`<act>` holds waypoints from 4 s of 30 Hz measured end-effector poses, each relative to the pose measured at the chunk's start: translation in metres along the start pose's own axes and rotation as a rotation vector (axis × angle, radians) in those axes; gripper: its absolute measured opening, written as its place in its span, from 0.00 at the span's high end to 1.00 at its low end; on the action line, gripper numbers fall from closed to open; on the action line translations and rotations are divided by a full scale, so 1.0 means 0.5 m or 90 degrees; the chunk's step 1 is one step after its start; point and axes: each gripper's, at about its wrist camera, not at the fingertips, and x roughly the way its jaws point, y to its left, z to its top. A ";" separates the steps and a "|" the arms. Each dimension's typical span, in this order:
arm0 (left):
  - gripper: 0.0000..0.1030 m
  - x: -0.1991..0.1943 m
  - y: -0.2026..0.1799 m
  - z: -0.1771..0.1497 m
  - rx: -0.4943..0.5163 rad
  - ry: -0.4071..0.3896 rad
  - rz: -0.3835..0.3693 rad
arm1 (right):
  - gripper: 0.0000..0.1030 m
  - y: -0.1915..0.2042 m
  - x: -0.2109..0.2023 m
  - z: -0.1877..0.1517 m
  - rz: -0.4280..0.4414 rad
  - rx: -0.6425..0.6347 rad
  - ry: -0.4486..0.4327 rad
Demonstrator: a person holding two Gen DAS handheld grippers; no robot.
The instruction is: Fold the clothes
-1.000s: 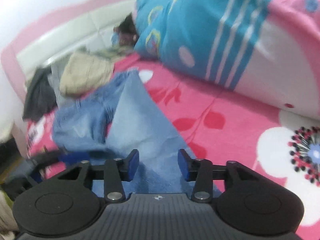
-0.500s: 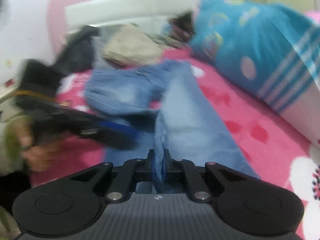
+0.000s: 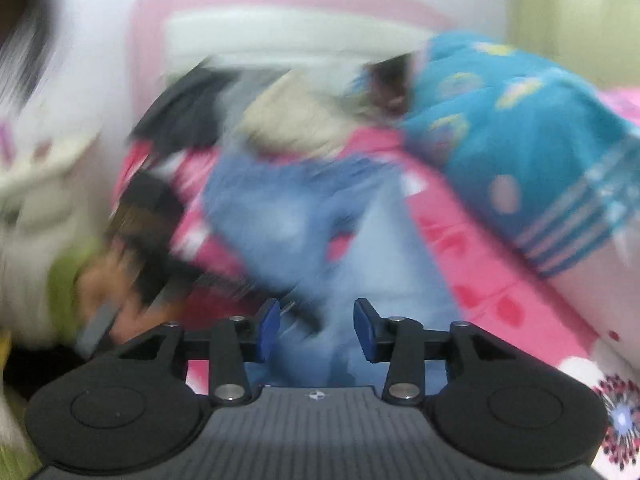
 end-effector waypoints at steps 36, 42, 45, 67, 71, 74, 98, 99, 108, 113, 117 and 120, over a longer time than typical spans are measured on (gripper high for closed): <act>0.94 -0.007 -0.044 -0.060 0.066 0.010 0.032 | 0.96 -0.301 0.314 0.276 -0.405 0.104 -0.107; 0.94 -0.001 -0.050 -0.059 0.051 0.014 0.041 | 0.61 -0.303 0.376 0.242 -0.463 0.032 -0.040; 0.94 -0.006 -0.055 -0.062 0.047 0.015 0.042 | 0.47 -0.260 0.304 0.222 -0.410 0.043 -0.064; 0.93 -0.007 -0.065 -0.071 0.054 -0.001 0.062 | 0.92 -0.138 0.305 0.053 -0.251 0.051 0.139; 0.93 -0.007 -0.058 -0.068 0.037 0.005 0.053 | 0.92 -0.198 0.291 0.051 -0.430 -0.065 0.128; 0.93 -0.006 -0.058 -0.066 0.035 0.005 0.053 | 0.90 -0.271 0.305 0.017 -0.532 -0.061 0.170; 0.92 -0.006 -0.064 -0.067 0.074 -0.031 0.035 | 0.25 -0.210 0.344 -0.030 -0.151 0.165 0.249; 0.92 -0.006 -0.062 -0.066 0.070 -0.031 0.032 | 0.33 -0.210 0.344 -0.035 -0.142 0.170 0.255; 0.91 -0.006 -0.057 -0.053 0.042 -0.036 -0.002 | 0.94 -0.109 0.213 -0.065 -0.043 0.105 0.307; 0.91 -0.019 -0.054 -0.046 0.020 -0.060 -0.034 | 0.95 -0.064 0.136 -0.045 -0.070 0.130 0.356; 0.90 -0.025 -0.057 -0.038 -0.004 -0.080 -0.074 | 0.96 -0.055 0.041 -0.027 -0.145 0.279 0.369; 0.90 -0.031 -0.063 -0.032 -0.015 -0.090 -0.101 | 0.96 -0.046 -0.046 -0.026 -0.199 0.368 0.324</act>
